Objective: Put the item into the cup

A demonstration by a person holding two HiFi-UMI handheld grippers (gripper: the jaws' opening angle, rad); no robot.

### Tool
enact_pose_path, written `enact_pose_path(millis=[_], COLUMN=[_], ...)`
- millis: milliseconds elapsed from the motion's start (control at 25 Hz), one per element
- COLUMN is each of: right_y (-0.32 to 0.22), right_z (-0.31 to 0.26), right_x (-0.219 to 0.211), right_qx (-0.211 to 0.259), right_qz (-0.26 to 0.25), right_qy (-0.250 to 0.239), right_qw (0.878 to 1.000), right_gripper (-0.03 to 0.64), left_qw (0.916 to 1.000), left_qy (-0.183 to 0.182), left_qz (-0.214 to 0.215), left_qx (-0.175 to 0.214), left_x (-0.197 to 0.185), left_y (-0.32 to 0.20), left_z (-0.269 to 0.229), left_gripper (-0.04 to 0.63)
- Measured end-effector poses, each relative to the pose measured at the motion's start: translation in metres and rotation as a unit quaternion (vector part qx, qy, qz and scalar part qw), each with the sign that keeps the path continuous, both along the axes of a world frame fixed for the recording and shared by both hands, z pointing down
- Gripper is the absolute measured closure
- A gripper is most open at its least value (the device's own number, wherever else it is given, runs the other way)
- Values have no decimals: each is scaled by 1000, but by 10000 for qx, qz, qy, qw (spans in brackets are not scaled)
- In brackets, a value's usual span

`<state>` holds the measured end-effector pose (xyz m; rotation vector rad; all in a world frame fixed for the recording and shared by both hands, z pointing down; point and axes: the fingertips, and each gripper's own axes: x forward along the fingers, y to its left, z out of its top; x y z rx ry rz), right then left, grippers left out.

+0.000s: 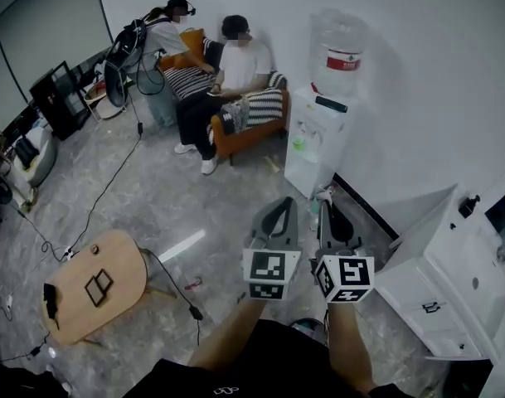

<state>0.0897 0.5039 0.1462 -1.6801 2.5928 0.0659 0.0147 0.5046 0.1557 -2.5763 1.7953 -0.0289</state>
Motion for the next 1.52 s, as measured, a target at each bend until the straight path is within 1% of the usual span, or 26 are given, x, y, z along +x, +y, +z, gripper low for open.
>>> enact_pose_path(millis=[120, 200, 240, 360, 440, 560, 760, 880, 1040, 1120, 1240, 1400, 1520], right_y=[1, -4, -6, -9, -12, -28, -79, -127, -208, -249, -313, -397, -453], right_z=[3, -8, -17, -40, -45, -37, -21, -9, 18, 22, 22, 19, 27], right_x=[4, 8, 11, 16, 15, 19, 16, 3, -11, -16, -22, -36, -43], right_qx=[-4, 106, 207, 513, 613, 586, 518, 553, 272, 123, -36, -85, -202], right_qz=[-43, -43, -31, -15, -15, 61, 137, 137, 216, 293, 418, 496, 574], right_qy=[60, 69, 53, 36, 63, 56, -12, 0, -53, -95, -113, -123, -105], right_qw=[10000, 9999, 9998, 9987, 9981, 9982, 9986, 9984, 9994, 9994, 9991, 9987, 9981], right_gripper=[603, 603, 603, 603, 603, 603, 603, 603, 603, 603, 603, 603, 604], left_qw=[10000, 9997, 9995, 9988, 9985, 9988, 9989, 9989, 9994, 9994, 9992, 9987, 9976], left_qy=[56, 241, 319, 402, 400, 323, 243, 272, 314, 240, 164, 96, 0], left_qz=[-41, -40, -42, -55, -35, 67, 189, 137, 136, 177, 291, 387, 488], left_qx=[-49, -44, 7, 262, 361, 373, 349, 350, -36, -153, -199, -311, -492], left_x=[1, -1, -1, -3, -3, 3, -3, -18, -33, -37, -40, -48, -53], left_y=[0, -4, -7, -12, -18, -34, -80, -128, -218, -263, -329, -414, -473], left_z=[3, -4, -11, -32, -38, -33, -20, -8, 22, 25, 21, 26, 36], left_gripper=[581, 581, 581, 581, 581, 581, 581, 581, 581, 581, 581, 581, 581])
